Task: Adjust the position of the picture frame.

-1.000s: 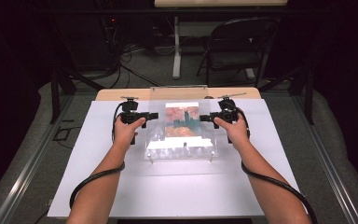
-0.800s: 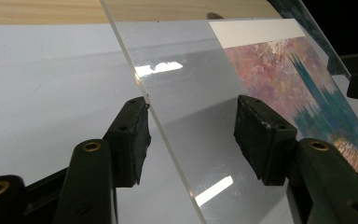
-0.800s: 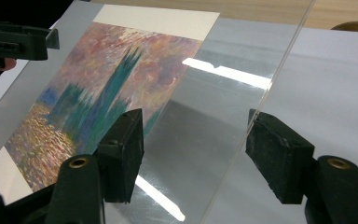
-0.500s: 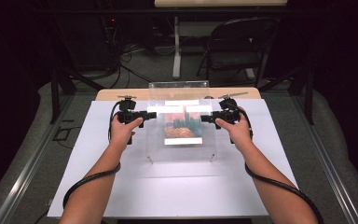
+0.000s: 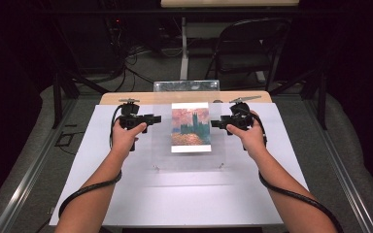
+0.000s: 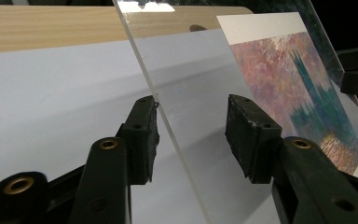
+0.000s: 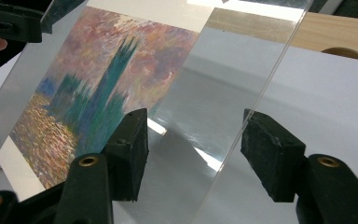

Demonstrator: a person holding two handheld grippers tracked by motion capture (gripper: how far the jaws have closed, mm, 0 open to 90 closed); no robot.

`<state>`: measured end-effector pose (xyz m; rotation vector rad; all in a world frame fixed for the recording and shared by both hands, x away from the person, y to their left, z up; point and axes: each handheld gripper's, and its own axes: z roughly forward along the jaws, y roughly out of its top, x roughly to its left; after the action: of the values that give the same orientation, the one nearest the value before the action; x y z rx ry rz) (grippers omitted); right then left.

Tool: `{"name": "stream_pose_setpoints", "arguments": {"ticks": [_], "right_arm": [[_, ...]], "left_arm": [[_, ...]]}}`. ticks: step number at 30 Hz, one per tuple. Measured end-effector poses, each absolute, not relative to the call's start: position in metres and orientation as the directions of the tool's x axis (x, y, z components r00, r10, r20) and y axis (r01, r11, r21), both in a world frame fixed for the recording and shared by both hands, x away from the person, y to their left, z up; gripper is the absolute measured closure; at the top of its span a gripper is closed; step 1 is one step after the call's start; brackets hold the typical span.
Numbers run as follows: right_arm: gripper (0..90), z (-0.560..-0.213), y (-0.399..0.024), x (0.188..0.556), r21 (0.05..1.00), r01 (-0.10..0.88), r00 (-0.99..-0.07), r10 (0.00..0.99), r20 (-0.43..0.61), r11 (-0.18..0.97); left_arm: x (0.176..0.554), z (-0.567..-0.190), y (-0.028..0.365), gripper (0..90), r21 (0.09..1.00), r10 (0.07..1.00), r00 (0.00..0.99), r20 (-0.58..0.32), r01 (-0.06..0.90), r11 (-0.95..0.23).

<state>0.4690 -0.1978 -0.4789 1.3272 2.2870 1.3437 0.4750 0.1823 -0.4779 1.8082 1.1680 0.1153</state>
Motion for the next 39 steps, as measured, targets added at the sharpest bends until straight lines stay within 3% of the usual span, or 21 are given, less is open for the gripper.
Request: {"name": "stream_pose_setpoints", "arguments": {"ticks": [39], "right_arm": [[57.2, -0.449, -0.207, 0.426, 0.813, 0.535, -0.629, 0.751, 0.203, 0.229]], "left_arm": [[0.431, -0.447, 0.191, 66.7, 0.801, 0.725, 0.604, -0.331, 0.586, -0.123]]}}
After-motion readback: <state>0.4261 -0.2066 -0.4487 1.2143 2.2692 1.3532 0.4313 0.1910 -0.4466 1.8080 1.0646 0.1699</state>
